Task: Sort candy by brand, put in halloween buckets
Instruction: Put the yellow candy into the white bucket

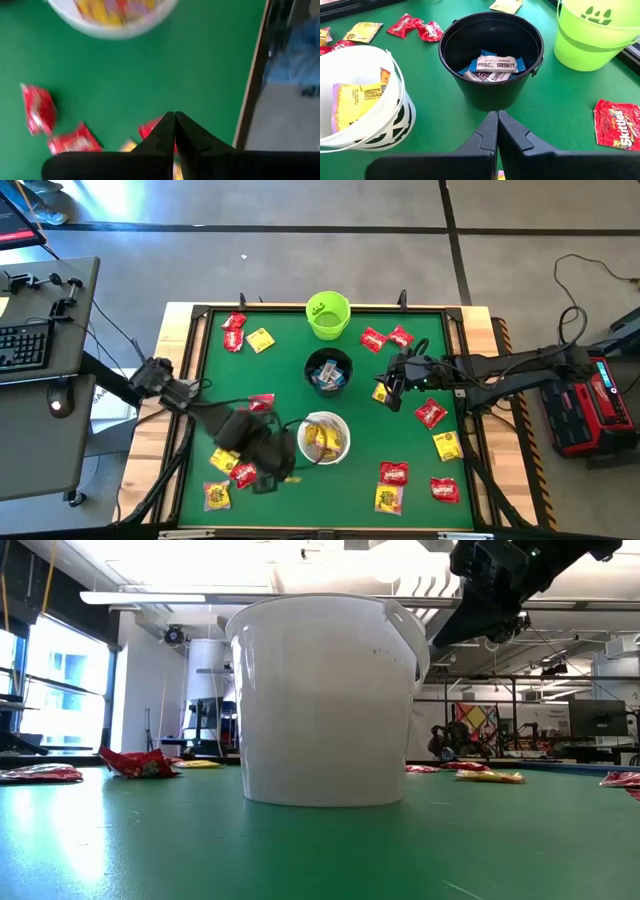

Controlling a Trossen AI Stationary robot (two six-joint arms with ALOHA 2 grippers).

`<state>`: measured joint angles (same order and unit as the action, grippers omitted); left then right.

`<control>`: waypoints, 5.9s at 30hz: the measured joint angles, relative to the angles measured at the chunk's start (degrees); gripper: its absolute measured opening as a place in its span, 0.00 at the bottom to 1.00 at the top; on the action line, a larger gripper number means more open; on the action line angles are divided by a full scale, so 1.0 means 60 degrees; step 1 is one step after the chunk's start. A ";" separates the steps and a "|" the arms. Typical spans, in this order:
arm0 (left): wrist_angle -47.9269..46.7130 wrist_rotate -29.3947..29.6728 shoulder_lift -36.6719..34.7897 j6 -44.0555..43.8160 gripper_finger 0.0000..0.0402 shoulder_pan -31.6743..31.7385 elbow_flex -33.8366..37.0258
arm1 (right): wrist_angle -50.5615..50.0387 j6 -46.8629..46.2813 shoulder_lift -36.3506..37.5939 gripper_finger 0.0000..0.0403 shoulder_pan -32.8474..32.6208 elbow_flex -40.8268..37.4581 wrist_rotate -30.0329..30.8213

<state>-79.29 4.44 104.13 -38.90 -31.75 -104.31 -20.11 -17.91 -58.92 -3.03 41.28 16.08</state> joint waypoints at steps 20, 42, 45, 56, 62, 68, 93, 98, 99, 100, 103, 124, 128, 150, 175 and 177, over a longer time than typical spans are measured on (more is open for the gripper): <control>0.3083 -0.1236 -0.3123 -0.4462 0.00 -0.1478 0.6286 | 0.0256 -0.0450 0.0004 0.00 0.0022 0.0000 0.0003; 0.4516 -0.3042 -0.4082 -0.7495 0.40 0.0001 1.0457 | 0.0459 -0.0259 0.0000 0.00 0.0004 0.0000 0.0004; 0.5108 -0.3023 -0.4082 -0.7469 0.47 0.0330 1.1045 | 0.0468 -0.0259 0.0000 0.00 0.0004 0.0000 0.0004; 0.7123 -0.3220 -0.4114 -0.7088 0.49 0.0947 1.1770 | 0.0470 -0.0506 -0.0445 0.00 0.0001 0.0000 0.0004; 0.7001 -0.3277 -0.4107 -0.6992 0.33 0.0980 1.1793 | 0.0612 -0.0470 -0.0938 0.00 -0.0002 0.0000 -0.0092; 0.6955 -0.3244 -0.4096 -0.6580 0.08 0.0977 1.1806 | 0.0890 -0.0411 -0.1048 0.00 -0.0003 0.0000 -0.0254; 0.5314 -0.1121 -0.4071 -0.4971 0.00 0.0977 0.8799 | 0.0814 0.0069 0.0149 0.00 -0.0003 0.0000 -0.0328; 0.5163 -0.0531 -0.4078 -0.4631 0.00 0.0991 0.7961 | 0.0816 0.0070 0.0149 0.00 -0.0003 0.0000 -0.0328; 0.5166 -0.0350 -0.4078 -0.4534 0.00 0.0999 0.7798 | 0.0814 0.0073 0.0149 0.00 -0.0003 0.0000 -0.0326; 0.5172 -0.0152 -0.4078 -0.4462 0.00 0.1001 0.7637 | 0.0816 0.0072 0.0149 0.00 -0.0003 0.0000 -0.0328; 0.5197 0.0539 -0.4078 -0.4216 0.00 0.1062 0.7226 | 0.0818 0.0069 0.0149 0.00 -0.0003 0.0000 -0.0328; 0.6062 0.0887 -0.2047 0.0567 0.00 0.2700 0.3341 | 0.0833 -0.0189 0.0149 0.00 -0.0003 0.0000 -0.0321; 0.6059 0.0753 -0.1210 0.1402 0.00 0.2943 0.2413 | 0.0869 -0.0219 0.0149 0.00 -0.0003 0.0000 -0.0321; 0.4878 0.0148 0.0917 0.2906 0.00 0.3232 0.1366 | 0.0895 -0.0288 0.0127 0.00 -0.0003 0.0000 -0.0397; 0.3748 -0.0989 0.1084 0.3003 0.10 0.3333 0.1288 | 0.0749 -0.0175 0.0131 0.00 -0.0003 -0.0004 -0.0387; 0.3704 -0.0989 0.1084 0.3003 0.14 0.3341 0.1074 | 0.0749 -0.0175 0.0131 0.00 -0.0003 -0.0004 -0.0386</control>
<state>-57.07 -1.50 110.63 -20.88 -11.70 -97.87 -15.62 -18.96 -58.13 -3.05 41.25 13.76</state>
